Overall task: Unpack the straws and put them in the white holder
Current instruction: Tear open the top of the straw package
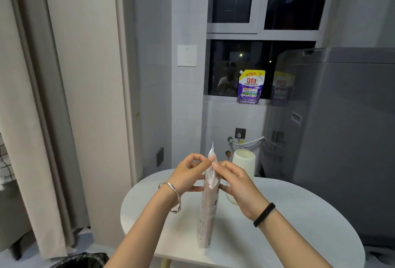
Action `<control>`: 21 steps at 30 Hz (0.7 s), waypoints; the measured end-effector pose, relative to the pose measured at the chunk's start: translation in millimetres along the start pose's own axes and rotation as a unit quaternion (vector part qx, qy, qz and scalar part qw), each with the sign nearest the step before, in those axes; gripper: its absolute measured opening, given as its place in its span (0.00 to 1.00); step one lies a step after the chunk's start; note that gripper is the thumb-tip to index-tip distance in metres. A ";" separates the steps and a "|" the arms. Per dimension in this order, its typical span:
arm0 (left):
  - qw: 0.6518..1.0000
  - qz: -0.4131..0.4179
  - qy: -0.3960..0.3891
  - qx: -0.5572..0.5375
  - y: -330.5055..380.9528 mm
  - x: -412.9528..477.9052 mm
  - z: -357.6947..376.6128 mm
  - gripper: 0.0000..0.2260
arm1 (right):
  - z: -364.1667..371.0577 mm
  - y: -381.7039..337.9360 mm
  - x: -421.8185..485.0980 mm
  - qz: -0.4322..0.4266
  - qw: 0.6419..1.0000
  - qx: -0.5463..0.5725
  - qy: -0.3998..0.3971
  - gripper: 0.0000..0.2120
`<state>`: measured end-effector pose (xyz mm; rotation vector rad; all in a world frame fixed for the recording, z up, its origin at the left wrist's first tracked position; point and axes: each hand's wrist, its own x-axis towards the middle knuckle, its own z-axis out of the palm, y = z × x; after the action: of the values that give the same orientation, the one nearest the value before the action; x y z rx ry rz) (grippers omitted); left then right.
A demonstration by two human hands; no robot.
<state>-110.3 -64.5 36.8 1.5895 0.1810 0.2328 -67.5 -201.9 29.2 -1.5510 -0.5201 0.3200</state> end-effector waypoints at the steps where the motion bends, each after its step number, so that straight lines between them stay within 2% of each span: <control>1: 1.000 0.003 0.004 -0.002 -1.5 0.1 -0.1 0.15 | 0.3 0.3 0.3 0.003 1.000 0.005 -0.002 0.12; 8: 0.999 0.024 0.028 -0.013 -9.4 0.9 -1.5 0.11 | 3.0 4.5 5.4 0.018 1.000 0.009 -0.010 0.10; 13: 0.997 0.037 0.040 0.048 -4.8 -0.6 -0.8 0.10 | 9.1 4.6 7.5 0.006 1.000 -0.012 -0.021 0.11; 21: 0.993 0.079 0.049 0.069 -9.0 -6.2 2.2 0.14 | 13.3 3.5 5.3 0.001 0.998 0.008 -0.057 0.12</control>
<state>-115.4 -67.9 27.5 1.7336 0.1500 0.4287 -69.2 -187.7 25.6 -1.5238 -0.6037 0.4139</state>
